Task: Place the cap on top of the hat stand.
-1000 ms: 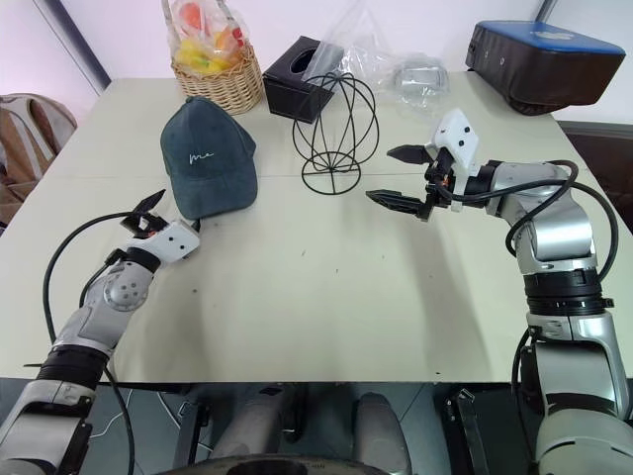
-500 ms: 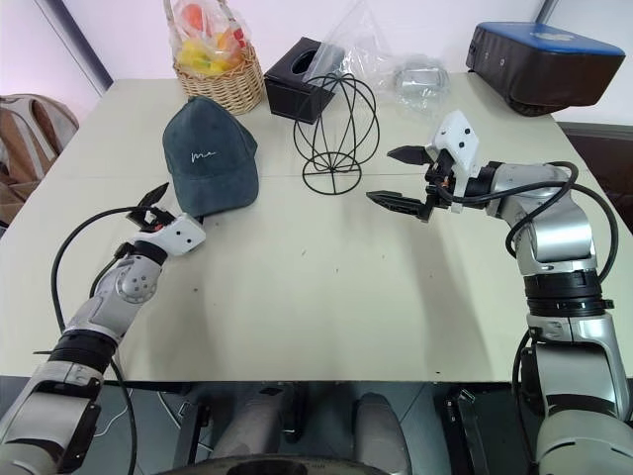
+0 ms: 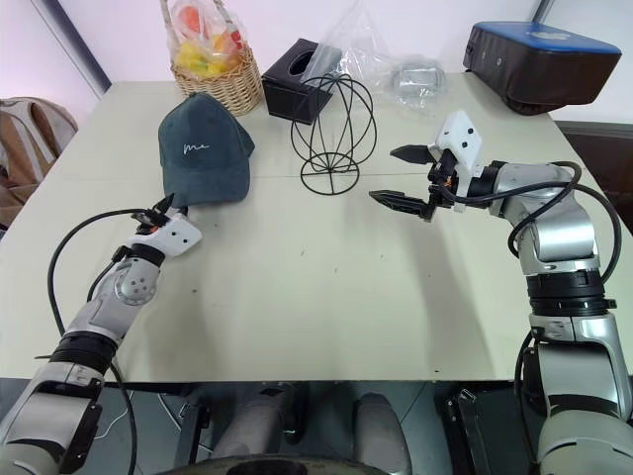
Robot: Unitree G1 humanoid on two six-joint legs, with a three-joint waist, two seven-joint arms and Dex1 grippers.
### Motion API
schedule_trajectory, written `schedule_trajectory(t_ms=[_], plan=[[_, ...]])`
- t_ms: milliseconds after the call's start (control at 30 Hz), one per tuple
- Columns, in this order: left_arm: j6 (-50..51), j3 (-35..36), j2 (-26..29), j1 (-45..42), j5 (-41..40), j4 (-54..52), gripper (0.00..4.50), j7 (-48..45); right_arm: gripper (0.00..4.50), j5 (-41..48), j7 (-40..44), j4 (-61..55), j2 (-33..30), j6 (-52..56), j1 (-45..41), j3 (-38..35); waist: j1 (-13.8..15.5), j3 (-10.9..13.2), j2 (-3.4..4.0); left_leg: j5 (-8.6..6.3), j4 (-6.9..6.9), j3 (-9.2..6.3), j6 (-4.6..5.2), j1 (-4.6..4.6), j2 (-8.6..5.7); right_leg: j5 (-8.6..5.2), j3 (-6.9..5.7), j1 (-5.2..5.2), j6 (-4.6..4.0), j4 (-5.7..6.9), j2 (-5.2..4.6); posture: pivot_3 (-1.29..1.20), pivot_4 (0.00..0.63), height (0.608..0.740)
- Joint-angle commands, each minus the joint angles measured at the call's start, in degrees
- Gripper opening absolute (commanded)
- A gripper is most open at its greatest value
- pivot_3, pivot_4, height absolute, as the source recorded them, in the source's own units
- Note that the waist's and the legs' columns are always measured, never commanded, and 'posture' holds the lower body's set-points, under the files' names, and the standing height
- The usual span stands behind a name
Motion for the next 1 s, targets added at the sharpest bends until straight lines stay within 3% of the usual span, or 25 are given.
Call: schedule_trajectory(t_ms=[33,500,1000], plan=[[0.04,-0.79,-0.2,1.25,0.35,1.46,0.18,0.73,4.5,0.71,0.14,-0.91,-0.64,-0.91,-0.73,-2.19,-0.01,-0.01,0.0,0.0,0.01,0.0,0.0,0.0,-0.01,0.0,0.0,0.0,0.0,0.0,-0.01,0.0,0.15,0.74],[2.23,0.6,-1.19,3.54,4.36,-8.02,0.18,11.21,4.5,0.77,0.1,-0.98,-0.87,-0.83,-0.85,-2.26,-0.24,-0.01,0.0,0.0,0.0,0.02,0.0,-0.06,0.0,0.0,0.05,-0.06,0.0,0.08,0.01,0.0,0.15,0.74],[18.56,1.51,-15.6,3.29,6.73,-28.46,0.18,15.43,4.5,0.5,0.36,-0.83,-0.9,-0.67,-2.19,-1.69,-0.14,0.02,-0.06,0.02,0.05,0.05,-0.02,-0.17,0.01,0.0,0.0,0.03,0.0,0.12,0.04,0.0,0.15,0.74]])
